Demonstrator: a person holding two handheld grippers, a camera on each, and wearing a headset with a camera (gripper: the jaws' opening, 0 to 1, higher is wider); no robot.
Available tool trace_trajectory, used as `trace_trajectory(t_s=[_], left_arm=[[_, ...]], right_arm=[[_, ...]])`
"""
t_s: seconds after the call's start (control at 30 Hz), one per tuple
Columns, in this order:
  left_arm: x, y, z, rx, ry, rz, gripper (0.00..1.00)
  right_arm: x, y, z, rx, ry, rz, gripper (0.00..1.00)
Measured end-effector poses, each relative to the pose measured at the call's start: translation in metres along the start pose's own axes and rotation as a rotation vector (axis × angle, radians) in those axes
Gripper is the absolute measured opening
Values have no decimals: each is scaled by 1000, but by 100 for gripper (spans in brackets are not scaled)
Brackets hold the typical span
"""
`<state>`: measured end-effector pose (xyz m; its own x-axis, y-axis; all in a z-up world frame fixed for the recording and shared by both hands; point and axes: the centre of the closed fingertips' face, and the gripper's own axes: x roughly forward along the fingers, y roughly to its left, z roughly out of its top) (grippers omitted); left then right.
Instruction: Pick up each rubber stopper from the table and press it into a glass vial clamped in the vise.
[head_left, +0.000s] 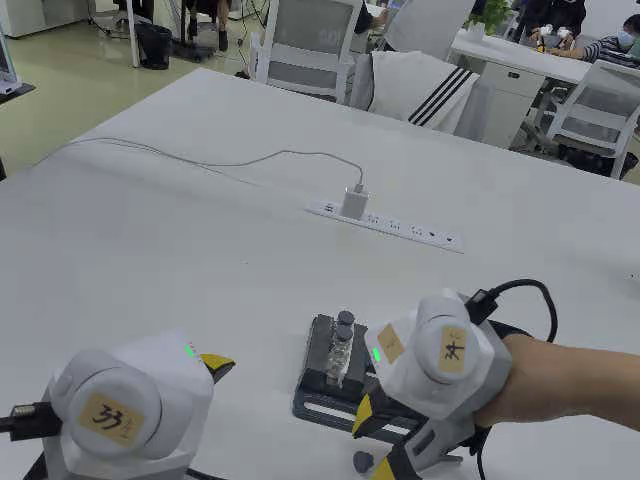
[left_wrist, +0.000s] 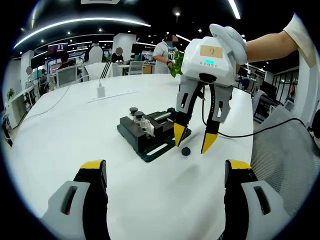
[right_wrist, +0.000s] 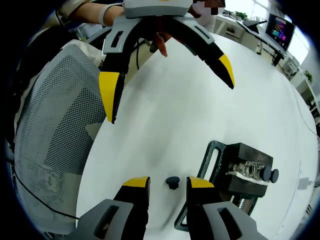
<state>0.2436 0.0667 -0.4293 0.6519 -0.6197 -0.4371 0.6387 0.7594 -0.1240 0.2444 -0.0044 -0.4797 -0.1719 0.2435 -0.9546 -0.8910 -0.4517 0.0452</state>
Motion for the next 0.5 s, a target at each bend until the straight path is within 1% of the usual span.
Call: trace_trajectory(t_s=[0.07, 0.1, 0.33, 0.37, 0.5], left_arm=[[-1, 0, 0, -6, -3, 0, 98], [-1, 1, 0, -5, -4, 3, 98], [-3, 2, 1, -10, -9, 9, 98], [-3, 3, 1, -12, -10, 9, 98], [-3, 3, 2, -14, -13, 11, 98]], right_arm=[[2, 0, 1, 9, 1, 15, 20], [3, 0, 2, 1, 3, 21, 18], [9, 0, 1, -28, 39, 29, 17], [10, -1, -1, -37, 51, 30, 16], [12, -1, -3, -44, 64, 35, 15]])
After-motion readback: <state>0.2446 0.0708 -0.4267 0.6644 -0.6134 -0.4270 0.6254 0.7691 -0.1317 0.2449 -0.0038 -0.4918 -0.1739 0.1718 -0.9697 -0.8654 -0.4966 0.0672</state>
